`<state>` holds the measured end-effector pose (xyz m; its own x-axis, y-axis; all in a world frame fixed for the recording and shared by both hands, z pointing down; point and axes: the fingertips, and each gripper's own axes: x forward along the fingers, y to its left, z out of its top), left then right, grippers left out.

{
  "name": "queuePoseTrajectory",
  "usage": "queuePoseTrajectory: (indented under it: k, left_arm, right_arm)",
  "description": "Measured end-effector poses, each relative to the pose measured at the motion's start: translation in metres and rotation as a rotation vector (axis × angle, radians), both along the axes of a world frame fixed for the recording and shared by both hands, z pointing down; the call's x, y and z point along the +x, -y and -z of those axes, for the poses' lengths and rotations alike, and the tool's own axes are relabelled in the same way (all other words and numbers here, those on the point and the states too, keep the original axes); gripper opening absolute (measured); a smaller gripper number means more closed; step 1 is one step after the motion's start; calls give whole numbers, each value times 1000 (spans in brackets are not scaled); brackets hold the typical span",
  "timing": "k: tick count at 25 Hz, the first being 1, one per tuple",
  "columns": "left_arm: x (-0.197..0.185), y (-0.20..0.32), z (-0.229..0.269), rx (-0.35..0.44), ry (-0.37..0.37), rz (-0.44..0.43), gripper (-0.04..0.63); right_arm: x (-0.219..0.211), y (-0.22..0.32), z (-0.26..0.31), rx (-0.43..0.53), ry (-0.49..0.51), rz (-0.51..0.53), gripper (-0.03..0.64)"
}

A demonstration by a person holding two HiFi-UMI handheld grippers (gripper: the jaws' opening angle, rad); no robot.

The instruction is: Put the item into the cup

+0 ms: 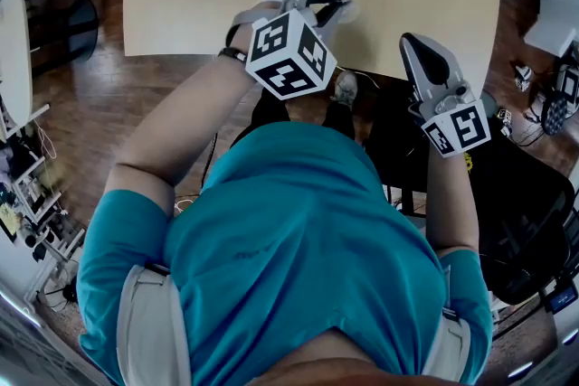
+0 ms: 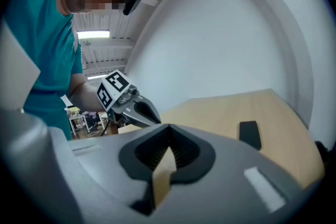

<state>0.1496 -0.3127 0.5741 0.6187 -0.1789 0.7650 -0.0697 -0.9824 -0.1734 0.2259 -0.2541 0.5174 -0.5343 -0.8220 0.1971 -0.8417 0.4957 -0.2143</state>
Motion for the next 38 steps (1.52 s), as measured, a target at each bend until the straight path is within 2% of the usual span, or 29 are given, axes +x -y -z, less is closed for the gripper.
queuePoseTrajectory:
  k: [9,13,17,27,30,32,33,38]
  left_arm:
    - [6,-4,-28,-7,70,-20,25]
    - [5,-3,-30,-18,72,-21,28]
    - [6,-2,-29,-16,66,-19,98]
    - [1,-2,-21,-4,38,-1,100]
    - [-1,2,-14,13,-1,16,88]
    - [-2,2,-4,14,-53,23,5]
    - [-4,1,0,7,-80,24,5]
    - [-18,-9,15,-99,-223,105,5]
  right_arm:
    - [1,-5,-2,7,3,7,2]
    - [1,-4,-2,4,7,5,2]
    - [0,-5,-2,2,9,6,2]
    - [-1,-6,1,7,10,5,2]
    - [-2,-5,1,8,9,4,2]
    - [-2,-4,2,10,8,4,2]
    - [-2,-4,3,11,9,4,2]
    - [0,-5,7,10,14,-2,2]
